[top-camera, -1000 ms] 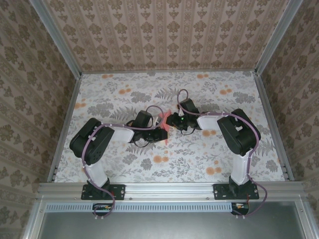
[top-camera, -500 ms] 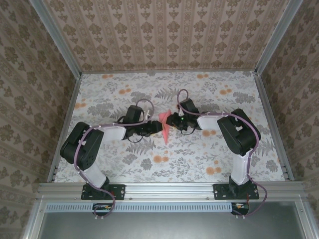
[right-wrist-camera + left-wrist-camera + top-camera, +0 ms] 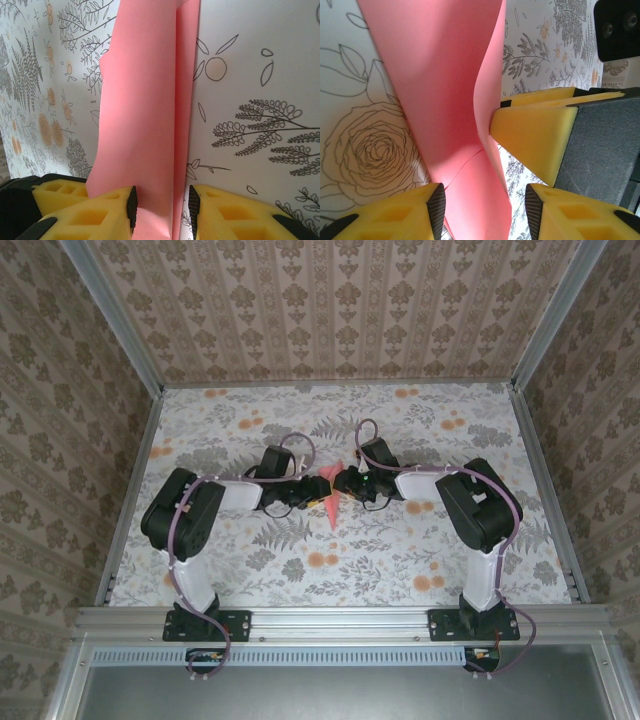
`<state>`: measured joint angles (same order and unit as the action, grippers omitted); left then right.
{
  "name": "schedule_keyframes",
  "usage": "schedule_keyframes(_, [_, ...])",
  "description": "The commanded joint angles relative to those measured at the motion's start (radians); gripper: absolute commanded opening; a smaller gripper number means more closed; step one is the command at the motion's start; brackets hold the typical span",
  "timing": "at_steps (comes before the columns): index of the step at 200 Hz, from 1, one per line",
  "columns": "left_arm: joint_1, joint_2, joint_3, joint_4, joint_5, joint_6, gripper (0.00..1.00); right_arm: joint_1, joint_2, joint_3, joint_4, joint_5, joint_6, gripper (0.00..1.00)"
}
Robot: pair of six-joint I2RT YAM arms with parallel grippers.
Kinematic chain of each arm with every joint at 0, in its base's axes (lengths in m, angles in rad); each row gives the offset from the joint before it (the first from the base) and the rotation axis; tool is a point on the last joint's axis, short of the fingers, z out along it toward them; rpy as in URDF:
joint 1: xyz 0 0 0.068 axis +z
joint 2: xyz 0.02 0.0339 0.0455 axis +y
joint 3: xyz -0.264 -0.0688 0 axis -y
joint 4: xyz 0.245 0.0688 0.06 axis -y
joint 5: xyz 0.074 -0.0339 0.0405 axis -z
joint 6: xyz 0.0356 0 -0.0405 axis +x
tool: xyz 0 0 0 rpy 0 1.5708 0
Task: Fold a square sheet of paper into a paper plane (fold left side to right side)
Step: Fold the wing for the fifth time at the center of the table.
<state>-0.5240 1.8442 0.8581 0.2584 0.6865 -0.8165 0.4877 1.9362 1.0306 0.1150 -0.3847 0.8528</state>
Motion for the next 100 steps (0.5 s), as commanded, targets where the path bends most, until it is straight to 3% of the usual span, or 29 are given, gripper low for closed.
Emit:
schedule_keyframes(1, [0.011, 0.016, 0.034, 0.028, 0.007, -0.011, 0.46, 0.009, 0.053, -0.003, -0.084, 0.032, 0.006, 0.36])
schedule_keyframes(100, [0.035, 0.037, 0.058, 0.025, 0.004, 0.007, 0.40, 0.010, 0.053, -0.005, -0.092, 0.032, 0.005, 0.35])
